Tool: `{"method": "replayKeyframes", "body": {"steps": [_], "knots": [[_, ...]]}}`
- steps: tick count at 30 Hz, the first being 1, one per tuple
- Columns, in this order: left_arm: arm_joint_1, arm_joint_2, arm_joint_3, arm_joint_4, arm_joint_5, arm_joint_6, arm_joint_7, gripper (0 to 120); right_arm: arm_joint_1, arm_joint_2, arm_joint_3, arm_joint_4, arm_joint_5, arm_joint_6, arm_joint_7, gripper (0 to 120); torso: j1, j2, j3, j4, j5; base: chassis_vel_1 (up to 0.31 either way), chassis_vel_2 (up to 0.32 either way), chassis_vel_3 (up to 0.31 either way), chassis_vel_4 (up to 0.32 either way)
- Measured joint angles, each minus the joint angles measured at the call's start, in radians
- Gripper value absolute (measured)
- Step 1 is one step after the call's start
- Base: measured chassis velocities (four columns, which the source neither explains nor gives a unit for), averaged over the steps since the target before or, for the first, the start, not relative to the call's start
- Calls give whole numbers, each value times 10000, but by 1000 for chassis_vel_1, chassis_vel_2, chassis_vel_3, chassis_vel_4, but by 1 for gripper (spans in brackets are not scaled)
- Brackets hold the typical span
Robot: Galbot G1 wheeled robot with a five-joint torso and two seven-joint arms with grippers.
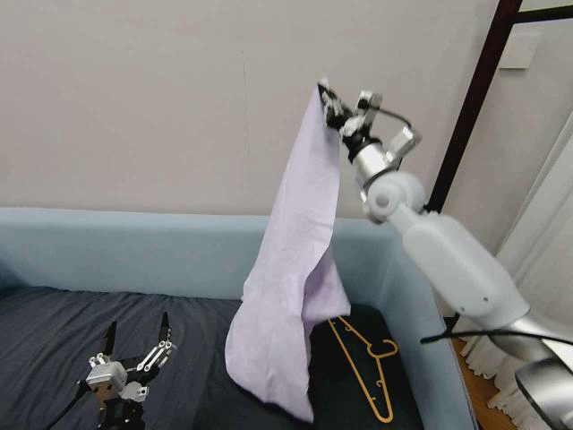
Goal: Pick up the clothes from the sofa and hang them on the clothes hanger.
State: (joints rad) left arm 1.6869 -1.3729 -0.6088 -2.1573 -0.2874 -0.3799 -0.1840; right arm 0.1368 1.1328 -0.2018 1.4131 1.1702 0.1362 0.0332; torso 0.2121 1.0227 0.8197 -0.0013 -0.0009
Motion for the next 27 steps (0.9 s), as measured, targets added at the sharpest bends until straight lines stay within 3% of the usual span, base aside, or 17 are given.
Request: {"method": "replayKeyframes", "body": {"steps": [7, 14, 18, 20, 24, 25, 27], "knots": [[-123, 40, -52, 3, -152, 2, -1, 100, 1811, -44, -319, 309, 116, 14, 54, 0, 0, 0, -1, 0, -1, 0, 0, 0, 0], [-200, 57, -118, 143, -225, 4, -6, 100, 1271, -590, -861, 2054, 49, -50, 176, 0, -2, 3, -4, 2, -2, 0, 0, 0, 0], [-248, 90, -179, 307, -257, 0, -11, 100, -1826, -1674, -1712, 3809, -1081, -22, 202, 0, -1, 1, -1, -2, 6, 0, 0, 0, 0], [-255, 103, -202, 331, -268, -2, -8, 100, -2472, -1825, -1833, 3982, -1323, 1, 205, 0, -1, 0, 2, -1, 10, 0, 0, 0, 0], [-357, 170, -708, 412, -618, 5, 0, 100, -7082, -2470, -1728, 4541, -2931, 273, 161, 0, 0, 0, 0, -3, 8, 0, 0, 0, 0], [-357, 170, -708, 412, -618, 5, 0, 100, -7082, -2470, -1728, 4541, -2931, 273, 161, 0, 0, 0, 0, -3, 8, 0, 0, 0, 0], [-399, 219, -1152, 476, -818, 79, -19, 100, -9171, -2557, -1381, 4421, -3816, 514, 109, 0, -2, 1, -3, -4, 2, 0, 0, 0, 0]]}}
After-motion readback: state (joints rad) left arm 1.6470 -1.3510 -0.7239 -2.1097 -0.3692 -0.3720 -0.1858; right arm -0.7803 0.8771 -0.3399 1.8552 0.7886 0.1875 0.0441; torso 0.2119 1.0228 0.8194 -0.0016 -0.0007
